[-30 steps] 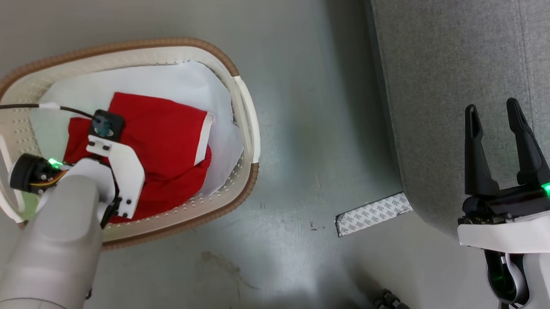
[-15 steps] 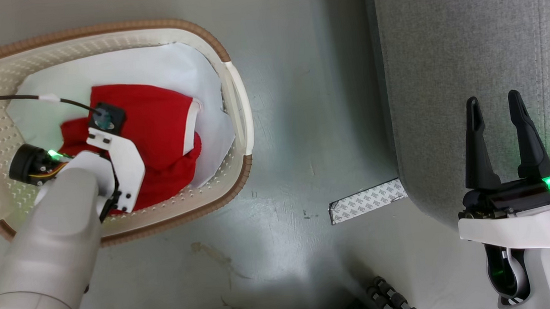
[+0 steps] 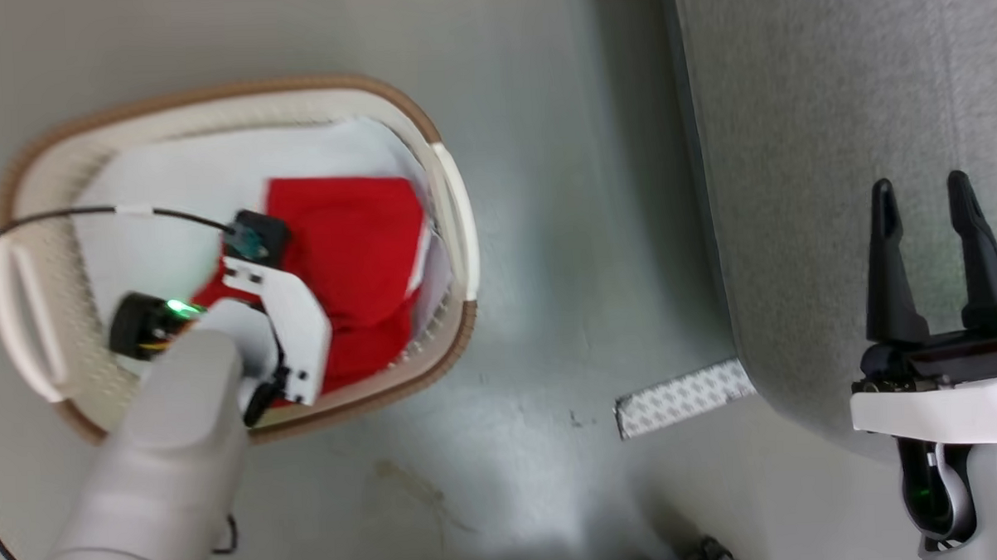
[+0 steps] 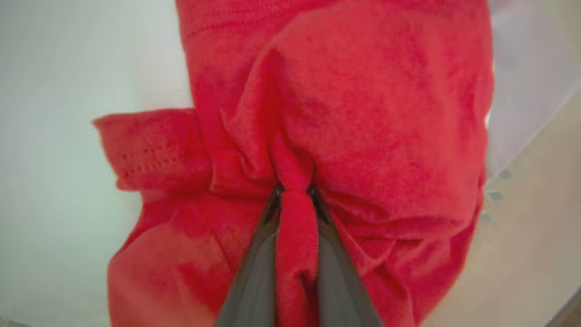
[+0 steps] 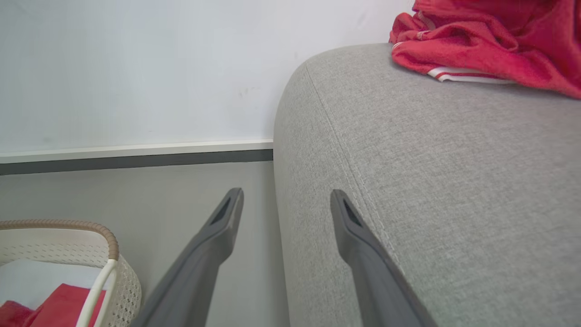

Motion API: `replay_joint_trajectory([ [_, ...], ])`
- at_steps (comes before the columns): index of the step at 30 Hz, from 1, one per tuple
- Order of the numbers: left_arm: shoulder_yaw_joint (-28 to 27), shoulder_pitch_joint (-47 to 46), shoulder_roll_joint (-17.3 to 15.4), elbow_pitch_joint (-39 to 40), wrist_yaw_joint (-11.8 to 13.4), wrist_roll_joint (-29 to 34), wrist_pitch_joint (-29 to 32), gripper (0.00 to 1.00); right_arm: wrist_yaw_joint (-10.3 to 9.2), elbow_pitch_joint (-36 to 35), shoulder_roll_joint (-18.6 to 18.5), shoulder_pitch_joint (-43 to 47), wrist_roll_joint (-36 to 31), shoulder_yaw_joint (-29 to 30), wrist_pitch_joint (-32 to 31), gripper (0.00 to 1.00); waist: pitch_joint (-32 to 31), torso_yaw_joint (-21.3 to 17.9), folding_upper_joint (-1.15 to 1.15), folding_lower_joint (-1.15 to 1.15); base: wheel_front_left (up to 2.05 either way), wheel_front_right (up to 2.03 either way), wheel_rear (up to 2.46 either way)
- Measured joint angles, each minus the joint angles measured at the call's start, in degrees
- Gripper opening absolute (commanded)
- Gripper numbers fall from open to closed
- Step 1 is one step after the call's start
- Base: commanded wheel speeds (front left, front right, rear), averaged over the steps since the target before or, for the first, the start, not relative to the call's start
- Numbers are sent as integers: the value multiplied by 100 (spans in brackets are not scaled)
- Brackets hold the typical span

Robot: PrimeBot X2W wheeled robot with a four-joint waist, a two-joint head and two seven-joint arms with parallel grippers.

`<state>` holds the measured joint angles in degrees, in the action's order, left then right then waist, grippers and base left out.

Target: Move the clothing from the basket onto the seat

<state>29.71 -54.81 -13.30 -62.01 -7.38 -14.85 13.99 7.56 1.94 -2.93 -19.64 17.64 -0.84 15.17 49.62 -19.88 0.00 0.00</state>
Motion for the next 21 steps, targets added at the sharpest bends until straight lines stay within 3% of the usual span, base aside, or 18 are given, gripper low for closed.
replay_joint_trajectory([
  [9,438,671,-38,828,0,-1032,-252,0,0,227,3,312,-238,319,0,100,-992,360,0,-1,0,0,0],
  [21,211,1629,-110,1684,85,-1749,-918,0,0,546,4,1016,-472,566,0,100,-2496,704,0,-2,0,0,0],
])
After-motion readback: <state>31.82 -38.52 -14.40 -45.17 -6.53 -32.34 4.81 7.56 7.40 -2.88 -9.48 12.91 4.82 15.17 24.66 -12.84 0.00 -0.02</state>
